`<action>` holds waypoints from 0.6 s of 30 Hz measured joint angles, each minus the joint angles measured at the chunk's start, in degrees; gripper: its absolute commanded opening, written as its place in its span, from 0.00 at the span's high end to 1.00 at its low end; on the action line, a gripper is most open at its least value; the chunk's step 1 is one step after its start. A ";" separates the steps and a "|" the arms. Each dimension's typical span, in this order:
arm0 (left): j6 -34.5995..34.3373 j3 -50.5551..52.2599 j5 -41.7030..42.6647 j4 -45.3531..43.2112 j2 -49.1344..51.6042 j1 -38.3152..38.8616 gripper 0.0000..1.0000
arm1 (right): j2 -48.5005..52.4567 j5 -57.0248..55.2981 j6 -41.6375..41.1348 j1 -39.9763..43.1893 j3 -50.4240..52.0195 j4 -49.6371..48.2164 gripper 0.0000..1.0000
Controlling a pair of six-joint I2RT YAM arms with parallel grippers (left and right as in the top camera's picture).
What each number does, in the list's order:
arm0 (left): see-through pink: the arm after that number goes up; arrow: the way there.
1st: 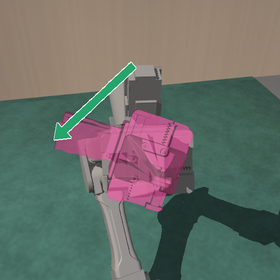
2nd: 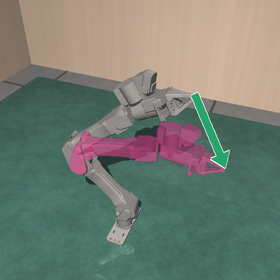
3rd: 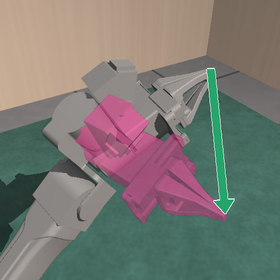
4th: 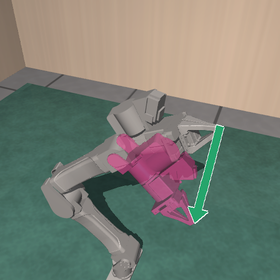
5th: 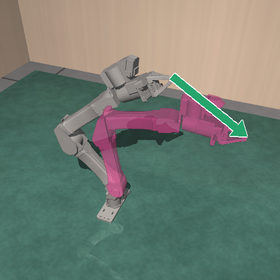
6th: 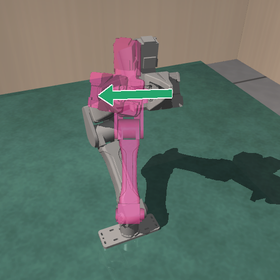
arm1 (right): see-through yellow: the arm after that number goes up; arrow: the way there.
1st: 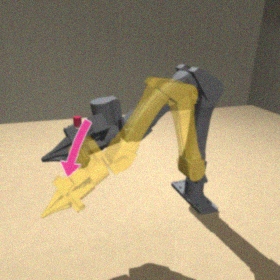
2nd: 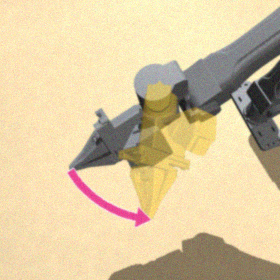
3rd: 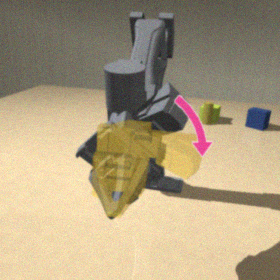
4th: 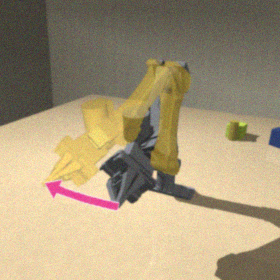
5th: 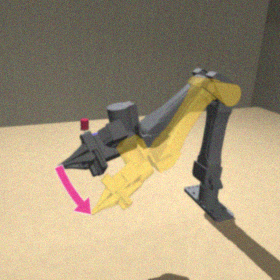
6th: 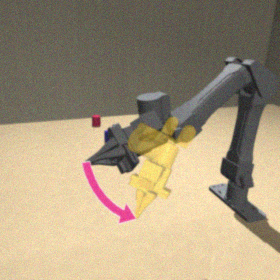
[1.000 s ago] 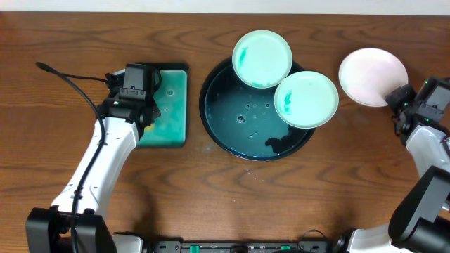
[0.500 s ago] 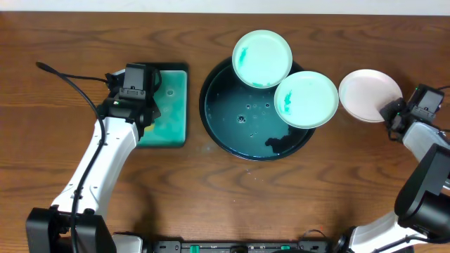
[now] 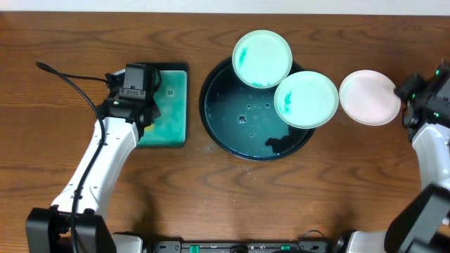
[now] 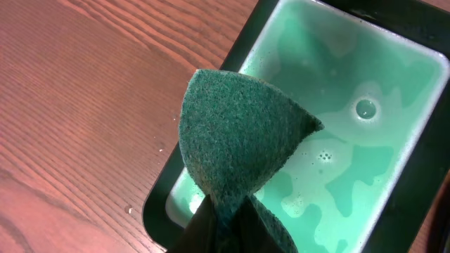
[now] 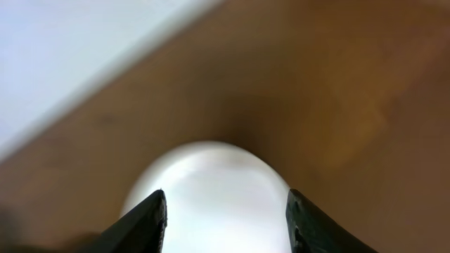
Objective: Clean dirty plates on tray and stack at the side
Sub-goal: 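Move right gripper to the top green plate and grasp its rim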
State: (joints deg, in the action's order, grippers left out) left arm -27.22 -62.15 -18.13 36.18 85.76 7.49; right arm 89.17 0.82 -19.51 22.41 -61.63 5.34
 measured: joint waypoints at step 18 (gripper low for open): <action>0.02 0.00 0.00 0.02 0.00 0.00 0.93 | 28.15 3.69 20.52 -28.35 -40.30 27.96 0.26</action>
State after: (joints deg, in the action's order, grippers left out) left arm -27.20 -62.15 -18.13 36.21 85.76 7.49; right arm 117.32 4.51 1.02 -5.93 -101.93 33.30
